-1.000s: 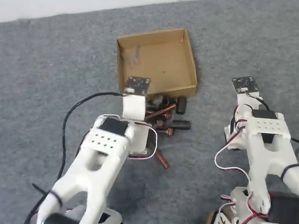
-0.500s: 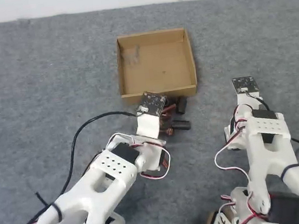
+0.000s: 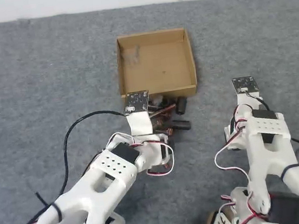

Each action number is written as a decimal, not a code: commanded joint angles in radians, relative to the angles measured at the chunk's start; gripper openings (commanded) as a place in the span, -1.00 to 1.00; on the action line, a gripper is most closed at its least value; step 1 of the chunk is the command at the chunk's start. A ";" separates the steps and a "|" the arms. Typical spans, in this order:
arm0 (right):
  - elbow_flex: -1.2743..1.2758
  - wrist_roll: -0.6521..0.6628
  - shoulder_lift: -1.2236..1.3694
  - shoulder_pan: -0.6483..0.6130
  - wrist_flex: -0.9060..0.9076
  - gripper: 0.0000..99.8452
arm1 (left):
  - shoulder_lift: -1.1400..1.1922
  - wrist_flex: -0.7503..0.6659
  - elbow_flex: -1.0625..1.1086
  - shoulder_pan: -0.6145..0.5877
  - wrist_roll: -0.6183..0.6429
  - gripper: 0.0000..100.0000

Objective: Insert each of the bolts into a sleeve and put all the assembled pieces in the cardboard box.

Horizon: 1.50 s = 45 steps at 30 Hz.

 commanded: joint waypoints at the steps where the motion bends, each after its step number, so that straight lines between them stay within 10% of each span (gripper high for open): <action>1: -0.014 0.012 0.007 0.008 -0.015 -0.99 | -0.043 -0.068 0.010 0.003 0.018 -0.69; 45: -0.014 0.014 0.007 0.008 -0.030 -0.99 | 0.213 0.048 -0.208 -0.087 0.023 -0.88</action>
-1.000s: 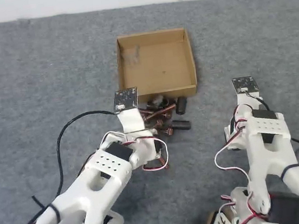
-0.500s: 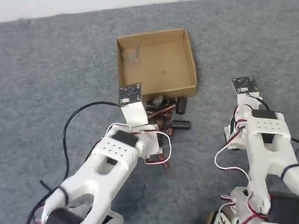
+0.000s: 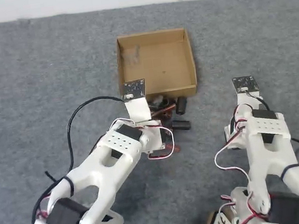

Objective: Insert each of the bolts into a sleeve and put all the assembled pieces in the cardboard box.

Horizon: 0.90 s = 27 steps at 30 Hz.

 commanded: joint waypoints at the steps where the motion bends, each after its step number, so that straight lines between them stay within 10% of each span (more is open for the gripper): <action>1: -0.014 0.014 0.007 0.008 -0.018 -0.99 | -0.104 0.038 0.001 -0.006 0.011 -0.88; 27: -0.014 0.044 0.007 0.007 -0.013 -0.99 | 0.015 0.043 -0.024 0.025 0.011 -0.88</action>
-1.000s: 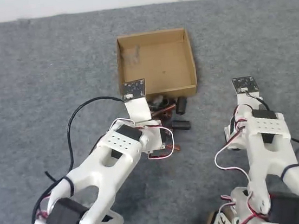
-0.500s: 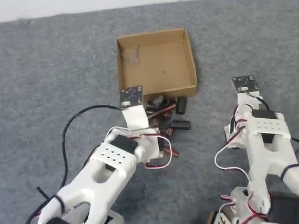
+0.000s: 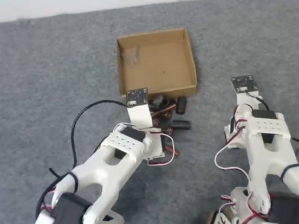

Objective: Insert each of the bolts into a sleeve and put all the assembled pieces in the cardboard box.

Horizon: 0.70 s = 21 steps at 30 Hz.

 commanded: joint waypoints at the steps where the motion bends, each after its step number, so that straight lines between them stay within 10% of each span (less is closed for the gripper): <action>1: -0.014 0.021 0.007 0.007 -0.007 -0.99 | -0.071 0.006 -0.028 0.003 0.011 -0.88; 10: -0.014 0.025 0.007 0.007 -0.007 -0.99 | -0.396 0.020 0.085 0.009 0.101 -0.87; 21: -0.014 0.025 0.007 0.005 -0.005 -0.99 | -0.130 -0.068 0.008 0.002 0.143 -0.87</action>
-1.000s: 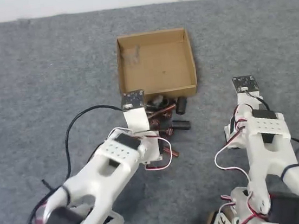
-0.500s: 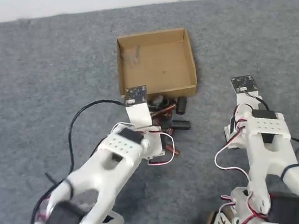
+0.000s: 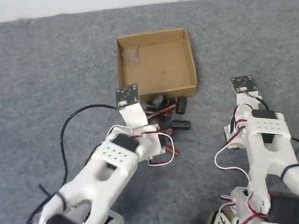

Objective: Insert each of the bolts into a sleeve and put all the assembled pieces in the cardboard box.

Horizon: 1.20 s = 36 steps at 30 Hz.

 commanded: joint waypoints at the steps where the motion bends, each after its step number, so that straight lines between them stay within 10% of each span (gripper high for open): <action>1: -0.014 0.020 0.007 0.005 -0.005 -0.99 | 0.083 -0.025 -0.085 -0.005 0.041 -0.87; 18: -0.014 0.020 0.007 0.005 -0.004 -0.99 | 0.186 -0.026 -0.122 -0.054 0.049 -0.87; 25: -0.012 0.020 0.007 0.005 -0.004 -0.99 | 0.187 -0.018 -0.134 -0.058 0.095 -0.54; 36: -0.012 0.020 0.007 -0.013 -0.004 -0.99 | 0.189 -0.008 -0.136 -0.044 0.094 -0.93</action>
